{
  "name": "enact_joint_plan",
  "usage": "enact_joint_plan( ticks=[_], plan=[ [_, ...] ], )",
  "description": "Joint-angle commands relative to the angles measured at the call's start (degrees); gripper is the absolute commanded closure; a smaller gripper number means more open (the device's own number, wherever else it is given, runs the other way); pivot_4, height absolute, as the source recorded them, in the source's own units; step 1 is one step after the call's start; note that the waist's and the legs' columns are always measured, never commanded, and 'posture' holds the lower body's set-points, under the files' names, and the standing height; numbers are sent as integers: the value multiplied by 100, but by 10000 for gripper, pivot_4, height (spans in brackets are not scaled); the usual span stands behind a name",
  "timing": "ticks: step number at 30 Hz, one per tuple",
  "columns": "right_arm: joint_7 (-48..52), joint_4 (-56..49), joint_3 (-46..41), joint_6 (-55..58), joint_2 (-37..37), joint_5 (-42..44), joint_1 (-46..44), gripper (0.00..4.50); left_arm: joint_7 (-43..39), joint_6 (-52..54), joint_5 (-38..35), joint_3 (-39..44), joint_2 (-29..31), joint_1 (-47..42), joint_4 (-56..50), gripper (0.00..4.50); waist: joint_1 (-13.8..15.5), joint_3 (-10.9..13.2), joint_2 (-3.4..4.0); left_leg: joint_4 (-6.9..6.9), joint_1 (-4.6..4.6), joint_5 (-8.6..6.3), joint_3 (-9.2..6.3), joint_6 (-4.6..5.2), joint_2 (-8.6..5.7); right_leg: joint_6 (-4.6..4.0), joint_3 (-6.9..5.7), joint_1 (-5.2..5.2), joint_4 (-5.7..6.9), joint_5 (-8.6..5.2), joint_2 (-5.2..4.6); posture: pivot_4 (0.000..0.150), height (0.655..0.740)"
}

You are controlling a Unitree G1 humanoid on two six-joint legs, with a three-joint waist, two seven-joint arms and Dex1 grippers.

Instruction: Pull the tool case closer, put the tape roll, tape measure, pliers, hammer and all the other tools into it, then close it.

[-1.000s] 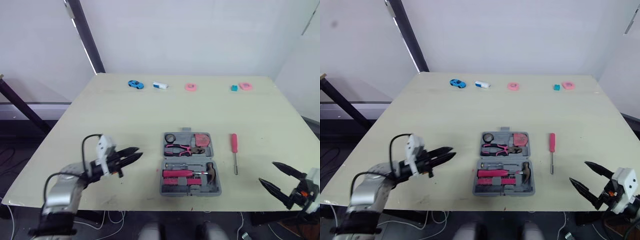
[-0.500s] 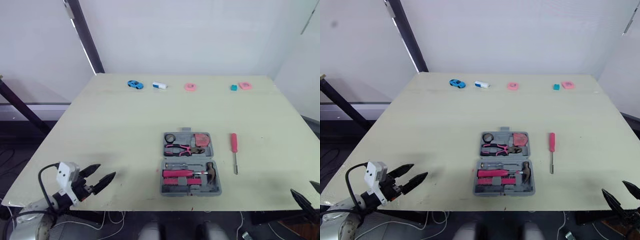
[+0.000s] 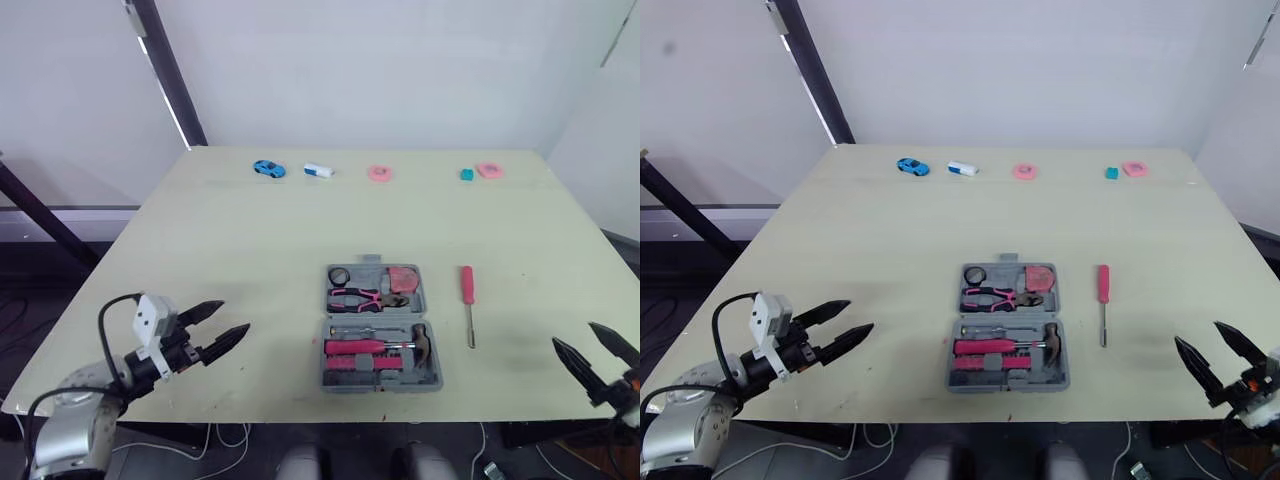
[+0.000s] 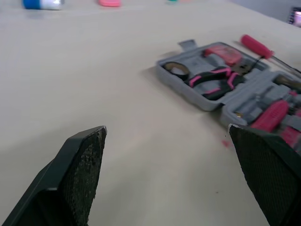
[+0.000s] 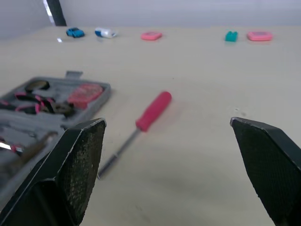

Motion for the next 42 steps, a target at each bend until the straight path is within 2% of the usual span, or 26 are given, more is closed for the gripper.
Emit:
enact_joint_plan(
  ticks=[1, 6, 11, 18, 30, 42],
  plan=[
    [-636, -424, 407, 511, -7, -209, -362, 0, -400, 92, -183, -211, 271, -394, -391, 711, 0, 0, 0, 0, 0, 0, 0, 0, 0, 0, 1, 0, 0, 0, 0, 1500, 7400],
    [-1911, -474, 1189, 1067, 189, -1143, -1209, 0, -904, 324, -331, -699, 504, -946, -832, 711, -37, 3, 0, -3, -5, 0, 9, 0, -6, 0, 10, -4, -3, 0, 0, 1500, 7400],
    [-2946, -489, 1831, 1538, 731, -1803, -1710, 0, -1131, 715, -583, -968, 616, -1378, -1282, 711, -87, 7, -1, -5, -13, 0, 8, 0, -4, 1, 2, -7, 0, 0, 13, 1500, 7400],
    [-3875, 340, 2141, 1331, 1397, -2504, -2233, 0, -1296, 1123, -788, -1289, 752, -1847, -1821, 711, -144, 18, -8, -2, -11, 0, 6, 0, -6, 3, 15, -6, -1, 1, 13, 1500, 7400],
    [-4284, 1739, 2191, 601, 1891, -2933, -2841, 0, -1208, 1514, -1141, -1348, 699, -2185, -2148, 711, -176, 33, -9, -4, -9, 1, 5, 0, -5, 12, 16, -8, 1, 6, 17, 1500, 7400],
    [-4308, 2166, 2112, 297, 1873, -3006, -2933, 0, -1297, 1299, -945, -1400, 683, -2122, -1858, 711, -177, 34, -10, -4, -8, 1, 7, 0, -5, 12, 16, -8, 2, 6, 18, 1500, 7400]
  ],
)
